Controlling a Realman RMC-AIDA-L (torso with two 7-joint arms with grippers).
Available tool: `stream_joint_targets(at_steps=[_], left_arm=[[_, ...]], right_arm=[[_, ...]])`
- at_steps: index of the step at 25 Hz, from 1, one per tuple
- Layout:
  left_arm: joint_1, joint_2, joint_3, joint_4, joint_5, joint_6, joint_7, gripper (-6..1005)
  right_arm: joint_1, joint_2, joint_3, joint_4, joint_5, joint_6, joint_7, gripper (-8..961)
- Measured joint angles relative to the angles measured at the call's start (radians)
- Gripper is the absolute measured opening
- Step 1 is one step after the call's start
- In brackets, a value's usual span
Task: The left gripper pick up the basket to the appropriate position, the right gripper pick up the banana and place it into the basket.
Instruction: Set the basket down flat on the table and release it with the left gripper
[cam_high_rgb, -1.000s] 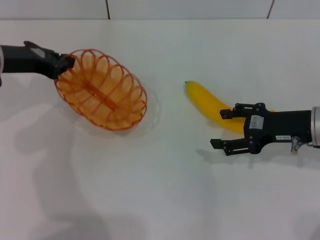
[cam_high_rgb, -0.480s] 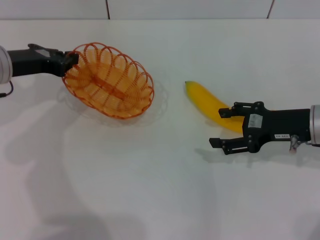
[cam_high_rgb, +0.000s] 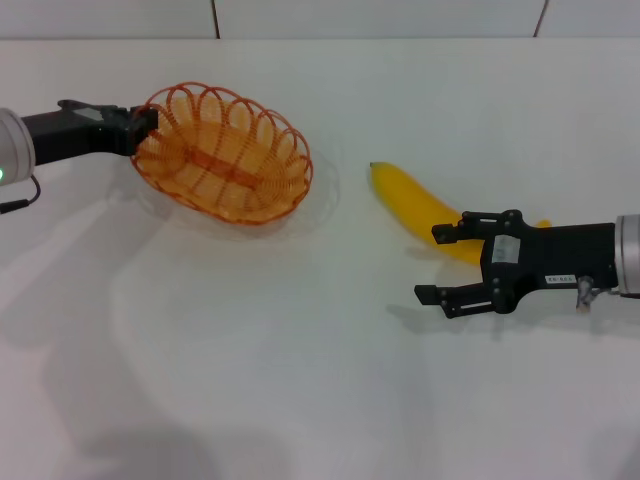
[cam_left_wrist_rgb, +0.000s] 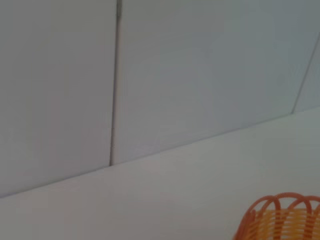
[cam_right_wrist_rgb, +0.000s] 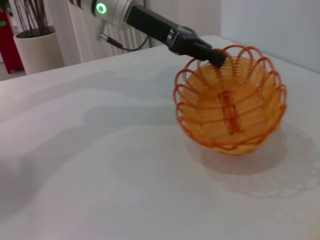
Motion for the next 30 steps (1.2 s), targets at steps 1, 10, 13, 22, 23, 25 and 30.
stream_joint_targets(at_steps=[1, 10, 13, 22, 23, 25, 30], left_arm=[[0.000, 0.000, 0.000, -0.010, -0.011, -0.005, 0.008, 57], [-0.004, -0.002, 0.001, -0.122, -0.079, -0.075, 0.054, 56], [-0.004, -0.002, 0.002, -0.155, -0.112, -0.091, 0.069, 56], [0.007, -0.002, 0.005, -0.207, -0.201, -0.116, 0.089, 56], [0.007, -0.003, 0.005, -0.211, -0.206, -0.120, 0.091, 56], [0.009, -0.005, 0.003, -0.228, -0.221, -0.122, 0.103, 57], [0.010, -0.005, 0.002, -0.246, -0.240, -0.123, 0.127, 75]], right_arm=[[0.001, 0.000, -0.003, 0.000, 0.000, 0.000, 0.000, 882], [0.003, 0.000, -0.007, -0.001, 0.003, -0.005, 0.000, 881], [0.003, 0.000, -0.007, -0.002, 0.003, -0.005, 0.000, 881], [0.003, 0.002, -0.007, -0.005, 0.002, -0.005, 0.000, 881], [0.003, 0.002, -0.007, -0.005, 0.002, -0.005, 0.000, 881], [0.004, 0.002, -0.007, -0.005, 0.002, -0.005, 0.000, 881], [0.008, 0.002, -0.007, -0.003, 0.001, -0.005, 0.002, 882]])
